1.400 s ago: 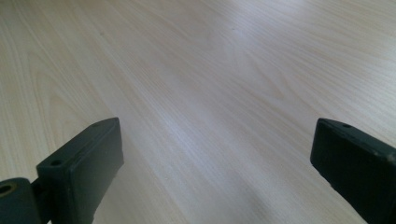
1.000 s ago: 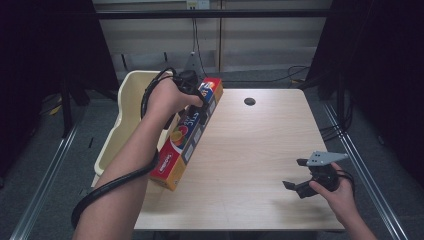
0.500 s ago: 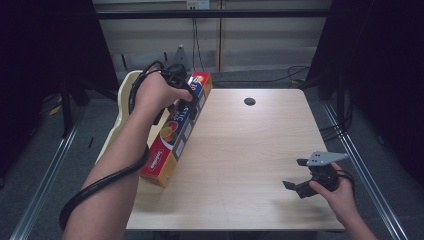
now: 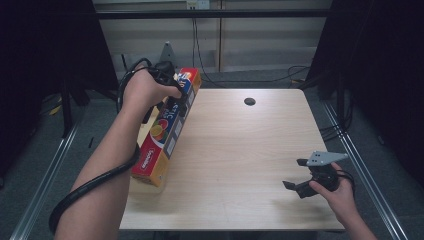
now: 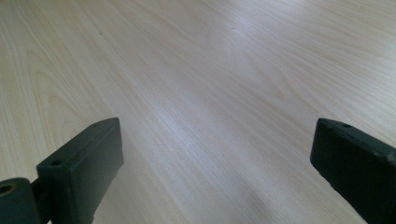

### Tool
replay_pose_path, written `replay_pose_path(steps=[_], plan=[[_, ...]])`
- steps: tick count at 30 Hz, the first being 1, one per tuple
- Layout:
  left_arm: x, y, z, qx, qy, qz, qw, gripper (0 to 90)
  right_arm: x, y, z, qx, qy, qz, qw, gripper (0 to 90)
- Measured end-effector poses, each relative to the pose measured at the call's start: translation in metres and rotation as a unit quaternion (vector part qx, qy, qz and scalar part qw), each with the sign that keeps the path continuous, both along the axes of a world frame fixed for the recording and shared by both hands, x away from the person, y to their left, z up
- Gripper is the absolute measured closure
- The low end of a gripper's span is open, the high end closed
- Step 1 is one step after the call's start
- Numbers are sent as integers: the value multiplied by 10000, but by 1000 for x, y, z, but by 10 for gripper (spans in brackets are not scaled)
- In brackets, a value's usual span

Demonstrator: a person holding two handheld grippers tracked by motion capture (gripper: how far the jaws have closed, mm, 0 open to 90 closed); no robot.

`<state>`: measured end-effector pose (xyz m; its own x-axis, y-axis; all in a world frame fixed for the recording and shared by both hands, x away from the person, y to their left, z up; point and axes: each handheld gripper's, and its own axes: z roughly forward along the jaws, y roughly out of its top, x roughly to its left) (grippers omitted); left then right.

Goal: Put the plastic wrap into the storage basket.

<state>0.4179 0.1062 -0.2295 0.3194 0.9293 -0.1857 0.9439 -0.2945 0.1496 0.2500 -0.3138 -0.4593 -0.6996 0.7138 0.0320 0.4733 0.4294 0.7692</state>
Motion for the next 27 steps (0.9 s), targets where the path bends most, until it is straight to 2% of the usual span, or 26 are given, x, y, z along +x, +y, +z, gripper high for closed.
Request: replay_pose_path(steps=[27], plan=[[-1, 33, -7, 76, 43, 371, 9993, 404, 0, 1, 0, -23, 10, 35, 10000, 24]])
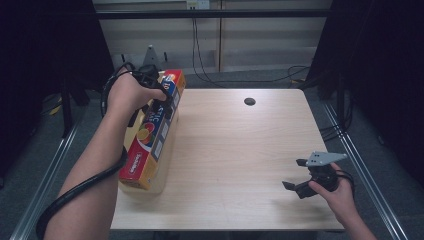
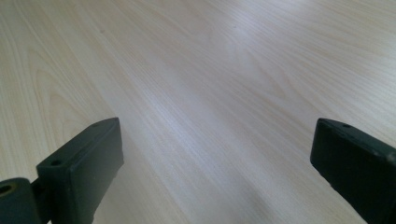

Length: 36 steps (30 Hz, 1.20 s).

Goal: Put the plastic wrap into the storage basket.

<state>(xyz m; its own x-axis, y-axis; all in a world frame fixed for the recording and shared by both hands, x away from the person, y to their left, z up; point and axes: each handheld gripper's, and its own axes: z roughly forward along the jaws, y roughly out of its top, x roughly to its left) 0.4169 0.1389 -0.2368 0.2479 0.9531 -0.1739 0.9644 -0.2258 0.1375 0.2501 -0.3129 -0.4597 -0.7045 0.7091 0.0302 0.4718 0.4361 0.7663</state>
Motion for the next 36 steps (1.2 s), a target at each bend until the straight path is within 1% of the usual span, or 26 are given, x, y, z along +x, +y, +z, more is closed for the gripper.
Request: replay_pose_path(steps=[3, 5, 6, 8, 11, 12, 14, 15, 16, 18, 20, 21, 22, 24, 31, 32, 35, 36], plan=[[0, 3, -2, -20, 28, 15, 10000, 404, 0, 0, 0, -5, 3, 13, 10000, 24], [0, 4, -4, 21, 21, -17, 10000, 404, 0, 0, -1, -12, 6, 7, 10000, 24], [0, 5, -5, -19, 0, 43, 10000, 404, 0, 0, -1, -18, 5, 3, 10000, 24], [0, 5, -6, -37, -17, 85, 10000, 404, 0, 0, 0, -14, -14, 5, 10000, 24], [0, 9, -7, 7, -1, 71, 10000, 404, 0, -1, 0, 7, -28, -24, 10000, 24], [-1, 9, -7, -33, 21, 123, 9999, 404, 0, -1, 0, 9, -23, -29, 10000, 24], [-1, 11, -8, -20, 28, 152, 9999, 404, 0, -1, 0, 8, -17, -30, 10000, 24], [-1, 11, -8, -20, 28, 152, 9999, 404, 0, -1, 0, 8, -17, -30, 10000, 24], [-1, 13, -7, 14, 53, 96, 9999, 404, 0, -1, 0, 17, -11, -40, 10000, 24], [-2, 14, -7, -23, 39, 181, 9998, 404, 0, -1, 0, 21, -12, -33, 10000, 24], [-3, 17, -6, -3, 40, 241, 9997, 404, 0, -1, 0, 15, -21, -24, 10000, 24], [-3, 19, -6, -16, 49, 234, 9997, 404, 0, -1, 0, 17, -20, -24, 10000, 24], [-3, 19, -6, 1, 52, 274, 9996, 404, 0, -1, 0, 14, -24, -25, 10000, 24], [-3, 21, -5, 39, 47, 274, 9996, 404, 0, -1, 0, 17, -28, -32, 10000, 24], [-4, 26, -6, 35, 61, 343, 9994, 404, 0, 0, 0, 18, -10, -16, 10000, 24], [-4, 27, -7, 75, 22, 356, 9993, 404, 0, 0, 0, 18, -15, -23, 10000, 24], [-4, 29, -8, 61, 41, 375, 9993, 404, 0, -1, 0, 18, -22, -36, 10000, 24], [-4, 31, -10, 87, 61, 384, 9992, 404, 0, -1, 0, 10, -32, -35, 10000, 24]])
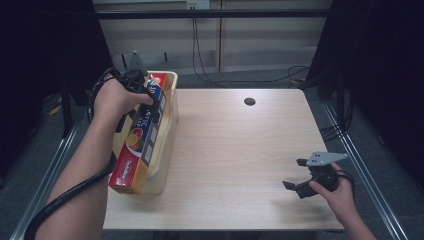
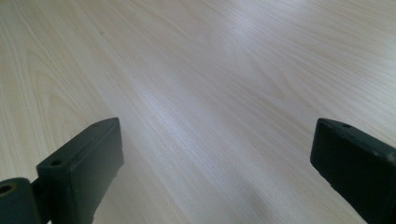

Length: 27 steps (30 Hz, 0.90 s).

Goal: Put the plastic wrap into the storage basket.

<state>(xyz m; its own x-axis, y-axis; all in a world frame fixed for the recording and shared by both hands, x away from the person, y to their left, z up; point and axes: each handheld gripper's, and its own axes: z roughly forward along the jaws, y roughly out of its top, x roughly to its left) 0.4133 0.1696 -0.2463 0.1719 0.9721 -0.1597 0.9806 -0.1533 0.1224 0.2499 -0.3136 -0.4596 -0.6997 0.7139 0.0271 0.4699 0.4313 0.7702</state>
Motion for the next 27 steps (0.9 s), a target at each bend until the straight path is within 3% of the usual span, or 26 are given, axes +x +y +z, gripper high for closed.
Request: replay_pose_path(steps=[27], plan=[[3, 10, -31, 64, 175, 74, 9998, 403, 0, 0, 0, 10, 19, 13, 10000, 24]])
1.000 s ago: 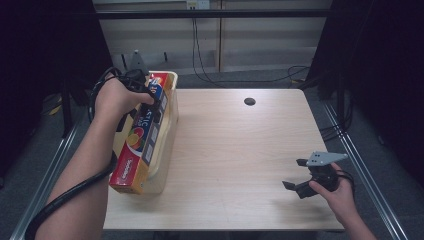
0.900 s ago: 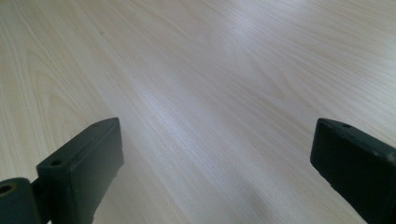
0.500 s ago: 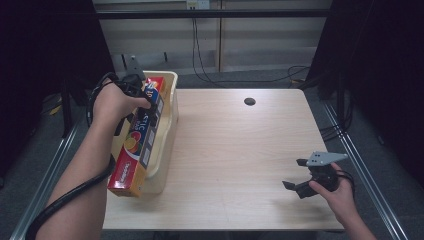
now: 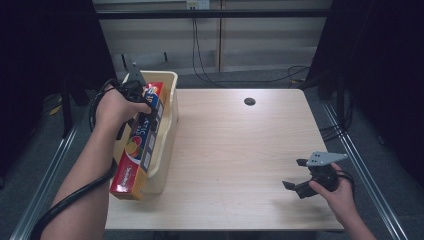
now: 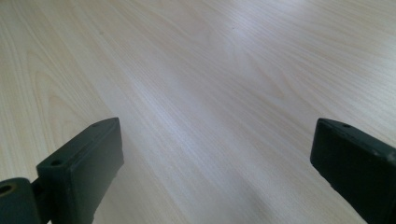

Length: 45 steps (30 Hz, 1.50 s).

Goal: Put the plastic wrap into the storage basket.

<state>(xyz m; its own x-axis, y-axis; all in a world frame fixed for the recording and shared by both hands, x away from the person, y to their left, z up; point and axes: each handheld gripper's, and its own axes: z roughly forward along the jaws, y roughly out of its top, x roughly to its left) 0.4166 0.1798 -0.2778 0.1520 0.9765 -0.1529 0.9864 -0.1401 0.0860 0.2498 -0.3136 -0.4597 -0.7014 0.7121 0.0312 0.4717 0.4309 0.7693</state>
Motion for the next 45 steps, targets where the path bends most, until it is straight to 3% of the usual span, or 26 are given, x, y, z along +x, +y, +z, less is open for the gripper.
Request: replay_pose_path(steps=[9, 13, 14, 28, 45], plan=[[2, -2, -11, 18, 34, 42, 10000, 402, 0, 0, 0, 3, -14, -4, 10000, 24], [4, -2, -14, 46, 73, -55, 9999, 401, 0, 0, 0, -6, -16, 1, 10000, 24], [4, -3, -15, 16, 40, 33, 10000, 401, 0, 1, -1, -19, -31, -14, 10000, 24], [5, -4, -24, -28, 57, 65, 10000, 399, 0, 1, -2, -23, 15, 9, 10000, 24], [12, -2, -36, -69, 219, 38, 9997, 398, 0, 2, -2, -52, 24, 33, 10000, 24]])
